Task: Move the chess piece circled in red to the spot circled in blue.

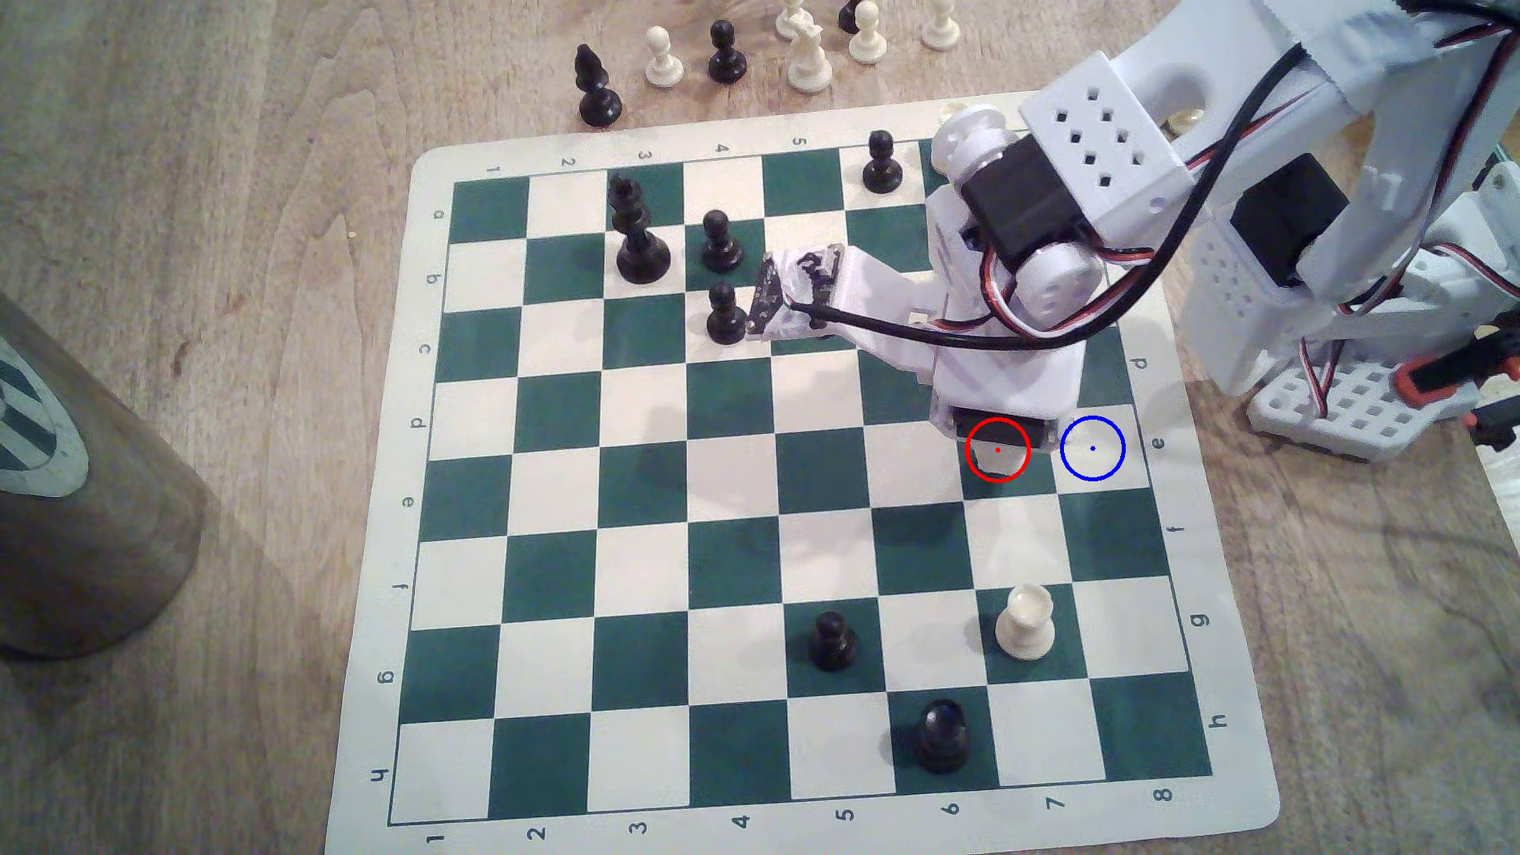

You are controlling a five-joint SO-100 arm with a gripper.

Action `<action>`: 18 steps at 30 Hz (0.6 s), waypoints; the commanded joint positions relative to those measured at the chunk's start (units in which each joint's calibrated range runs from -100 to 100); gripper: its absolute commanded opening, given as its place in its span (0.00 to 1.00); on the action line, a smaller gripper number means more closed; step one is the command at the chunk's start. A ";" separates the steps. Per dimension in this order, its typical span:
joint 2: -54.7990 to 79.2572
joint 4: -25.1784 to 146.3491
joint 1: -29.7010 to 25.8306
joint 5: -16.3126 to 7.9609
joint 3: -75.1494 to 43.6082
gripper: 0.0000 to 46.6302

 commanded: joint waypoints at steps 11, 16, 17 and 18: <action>-17.07 17.63 -0.12 -1.03 -14.20 0.00; -23.78 21.89 -0.04 -1.12 -13.02 0.00; -24.88 22.54 -0.20 -1.12 -12.11 0.00; -25.90 23.12 -0.35 -1.07 -11.11 0.00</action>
